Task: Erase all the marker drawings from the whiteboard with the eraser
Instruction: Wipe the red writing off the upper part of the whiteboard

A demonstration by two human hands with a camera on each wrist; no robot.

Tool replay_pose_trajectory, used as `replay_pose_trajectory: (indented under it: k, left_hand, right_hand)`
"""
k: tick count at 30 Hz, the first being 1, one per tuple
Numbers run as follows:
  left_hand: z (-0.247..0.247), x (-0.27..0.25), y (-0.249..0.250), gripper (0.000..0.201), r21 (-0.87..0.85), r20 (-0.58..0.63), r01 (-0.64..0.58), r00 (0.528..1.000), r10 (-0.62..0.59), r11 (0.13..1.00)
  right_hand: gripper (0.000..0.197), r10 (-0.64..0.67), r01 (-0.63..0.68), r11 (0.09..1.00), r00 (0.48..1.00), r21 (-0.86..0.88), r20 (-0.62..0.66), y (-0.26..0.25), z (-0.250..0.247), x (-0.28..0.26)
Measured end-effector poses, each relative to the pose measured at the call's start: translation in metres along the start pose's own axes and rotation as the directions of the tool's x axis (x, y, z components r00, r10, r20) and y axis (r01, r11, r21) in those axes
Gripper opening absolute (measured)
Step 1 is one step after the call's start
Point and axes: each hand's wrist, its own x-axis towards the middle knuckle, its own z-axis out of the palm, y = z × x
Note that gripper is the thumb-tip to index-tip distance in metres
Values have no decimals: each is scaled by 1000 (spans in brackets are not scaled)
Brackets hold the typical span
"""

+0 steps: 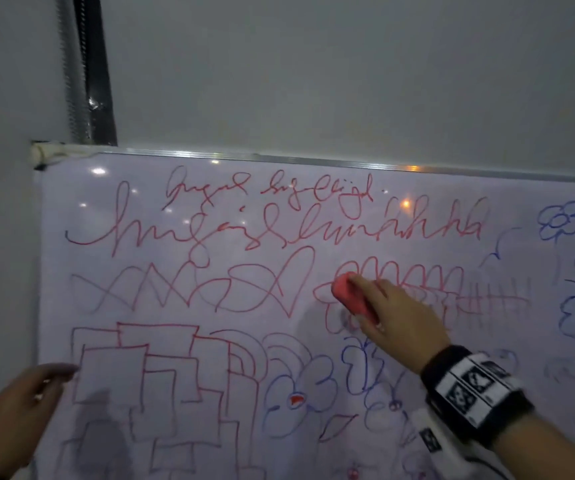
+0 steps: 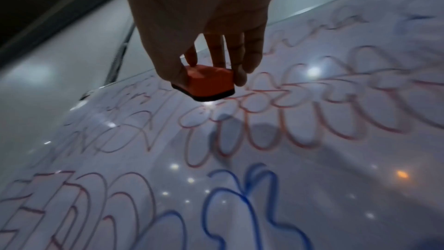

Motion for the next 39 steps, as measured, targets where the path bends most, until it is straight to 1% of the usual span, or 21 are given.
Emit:
replay_pose_trajectory:
  k: [3, 4, 5, 7, 9, 12, 13, 15, 17, 18, 19, 21, 22, 25, 27, 29, 31, 33, 35, 37, 39]
  left_hand:
    - [-13, 3, -8, 34, -69, 44, -28, 999, 32, 997]
    - [-20, -7, 13, 31, -79, 30, -10, 999, 13, 997]
    - [-26, -13, 44, 28, -57, -45, -11, 999, 9, 998]
    - [-35, -14, 89, 24, -31, -175, -71, 982, 65, 997]
    - [-40, 4, 105, 24, -1, -234, -149, 961, 145, 989]
    - [-45, 31, 116, 43, -31, -247, -85, 966, 75, 996]
    - [-49, 35, 122, 47, -17, -221, -68, 973, 62, 998]
    - [-50, 43, 128, 50, 10, -184, -120, 976, 120, 993]
    - [-49, 53, 134, 51, 68, -173, -244, 952, 252, 968]
    - [-49, 59, 138, 51, 66, -163, -296, 939, 303, 953]
    - [-50, 67, 143, 51, 15, -151, -324, 934, 322, 946]
    - [-52, 79, 151, 45, -186, -147, -282, 955, 257, 941]
    - [-52, 84, 152, 39, -283, -153, -241, 967, 204, 928]
    - [-44, 94, 141, 27, -450, -159, -181, 980, 121, 874]
    - [-36, 97, 133, 33, -481, -148, -171, 983, 112, 860]
    - [-31, 98, 130, 35, -482, -171, -174, 980, 103, 859]
    - [-31, 98, 132, 32, -477, -200, -192, 974, 106, 858]
    - [-31, 99, 132, 32, -467, -210, -211, 970, 124, 859]
    - [-29, 100, 129, 33, -473, -207, -214, 970, 128, 855]
    - [-29, 99, 128, 34, -475, -203, -209, 971, 125, 855]
    - [-29, 98, 129, 35, -477, -205, -213, 970, 128, 852]
  right_hand:
    - [51, -145, 142, 988, 988, -55, -58, -28, -11, 29]
    - [50, -194, 188, 980, 975, -69, -103, -35, -14, 37]
    - [49, -213, 206, 976, 970, -69, -115, -43, -16, 45]
    - [49, -227, 224, 974, 966, -43, -120, -67, -22, 62]
    - [52, -266, 261, 964, 954, -54, -141, -92, -21, 79]
    - [54, -384, 374, 922, 917, -98, -110, -135, -12, 102]
    - [55, -418, 405, 906, 902, -120, -111, -149, -7, 107]
    - [56, -480, 455, 871, 868, -185, -126, -174, 7, 119]
    - [57, -517, 483, 849, 843, -214, -149, -197, 15, 131]
    - [58, -504, 470, 859, 846, -203, -175, -206, 17, 138]
    - [57, -464, 433, 883, 862, -179, -205, -214, 16, 147]
    - [54, -338, 323, 941, 902, -100, -267, -225, 13, 168]
    - [53, -288, 283, 957, 906, -61, -310, -228, 12, 179]
    - [49, -235, 246, 969, 876, -27, -421, -241, 4, 210]
    - [48, -214, 231, 973, 849, -24, -483, -252, 4, 225]
    - [46, -232, 239, 970, 841, -49, -490, -268, 11, 228]
    - [42, -387, 364, 921, 803, -141, -454, -284, 31, 217]
    - [44, -560, 504, 829, 741, -242, -371, -287, 48, 203]
    - [47, -622, 532, 782, 704, -325, -343, -276, 43, 207]
    - [44, -540, 447, 841, 714, -304, -446, -266, 29, 218]
    - [37, -366, 345, 927, 739, -149, -566, -270, 27, 223]
